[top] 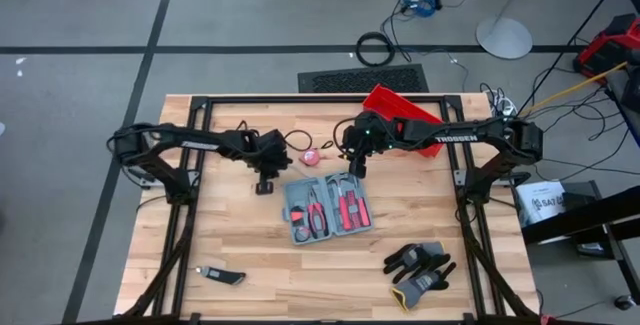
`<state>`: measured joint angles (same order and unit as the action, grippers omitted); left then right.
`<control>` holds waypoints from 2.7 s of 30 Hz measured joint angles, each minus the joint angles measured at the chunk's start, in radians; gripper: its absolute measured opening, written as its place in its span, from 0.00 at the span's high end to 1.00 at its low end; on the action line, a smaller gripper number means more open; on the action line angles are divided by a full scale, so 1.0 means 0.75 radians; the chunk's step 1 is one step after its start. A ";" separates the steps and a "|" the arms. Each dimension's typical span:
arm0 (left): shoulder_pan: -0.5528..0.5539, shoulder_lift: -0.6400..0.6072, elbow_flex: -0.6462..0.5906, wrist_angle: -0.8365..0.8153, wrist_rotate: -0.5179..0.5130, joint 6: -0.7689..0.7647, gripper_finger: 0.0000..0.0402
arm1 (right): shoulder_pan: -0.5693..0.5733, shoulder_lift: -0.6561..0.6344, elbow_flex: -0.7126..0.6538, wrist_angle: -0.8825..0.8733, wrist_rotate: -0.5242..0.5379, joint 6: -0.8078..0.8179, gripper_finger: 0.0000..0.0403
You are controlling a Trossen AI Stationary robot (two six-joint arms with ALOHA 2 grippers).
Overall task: Prefit tool cases
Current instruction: Put the voltage tester into the toolbox
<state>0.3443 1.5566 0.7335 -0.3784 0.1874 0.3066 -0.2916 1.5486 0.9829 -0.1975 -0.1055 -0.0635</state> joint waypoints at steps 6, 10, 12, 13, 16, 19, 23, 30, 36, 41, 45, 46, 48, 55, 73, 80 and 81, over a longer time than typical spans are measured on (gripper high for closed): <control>-0.068 -0.212 0.044 -0.103 -0.101 -0.015 0.91 | -0.001 0.000 0.000 0.004 0.001 -0.010 0.67; -0.079 -0.273 0.057 -0.041 -0.277 0.079 0.84 | -0.001 0.000 0.001 0.034 0.001 -0.020 0.67; -0.059 -0.256 0.057 -0.028 -0.342 0.157 0.80 | -0.001 0.001 0.001 0.045 0.001 -0.029 0.67; -0.050 -0.234 0.057 -0.025 -0.345 0.207 0.78 | -0.001 0.001 0.001 0.055 0.001 -0.034 0.67; -0.015 -0.164 0.056 -0.003 -0.337 0.321 0.76 | -0.001 0.001 0.001 0.070 0.001 -0.036 0.67; 0.022 -0.079 0.057 0.021 -0.296 0.404 0.76 | -0.001 0.001 0.001 0.076 0.001 -0.036 0.67; 0.052 0.005 0.056 0.095 -0.231 0.455 0.76 | -0.001 0.001 0.001 0.078 0.001 -0.036 0.67; 0.062 0.091 0.058 0.110 -0.161 0.451 0.76 | -0.001 0.001 0.001 0.079 0.002 -0.035 0.67; 0.077 0.172 0.065 0.113 -0.122 0.437 0.83 | -0.001 0.001 0.001 0.082 0.004 -0.036 0.67; 0.077 0.095 0.065 0.028 -0.117 0.337 0.93 | -0.002 0.001 0.001 0.080 0.005 -0.041 0.67; 0.038 -0.083 0.047 -0.117 -0.115 0.269 0.93 | -0.005 0.001 0.001 0.080 0.007 -0.060 0.67; 0.028 -0.137 0.055 -0.105 -0.112 0.258 0.93 | -0.008 0.001 0.001 0.079 0.007 -0.060 0.67; 0.011 -0.246 0.058 -0.118 -0.111 0.199 0.93 | -0.012 0.001 0.001 0.085 0.007 -0.060 0.67; -0.070 -0.507 0.057 0.065 -0.125 -0.221 0.94 | -0.013 0.001 0.001 0.071 0.099 0.048 0.67; -0.488 -0.246 0.056 0.797 -0.423 -1.026 0.99 | 0.008 -0.135 0.000 -0.302 0.133 0.030 0.67; -0.497 -0.273 0.057 0.750 -0.465 -0.965 1.00 | 0.008 -0.013 0.002 -0.111 0.065 -0.157 0.66; -0.497 -0.272 0.057 0.751 -0.469 -0.952 1.00 | 0.008 0.024 0.002 -0.069 0.062 -0.186 0.66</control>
<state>-0.0288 1.3525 0.7765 0.1847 -0.1646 -0.4076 -0.2855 1.5669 0.9840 -0.2495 -0.0589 -0.2027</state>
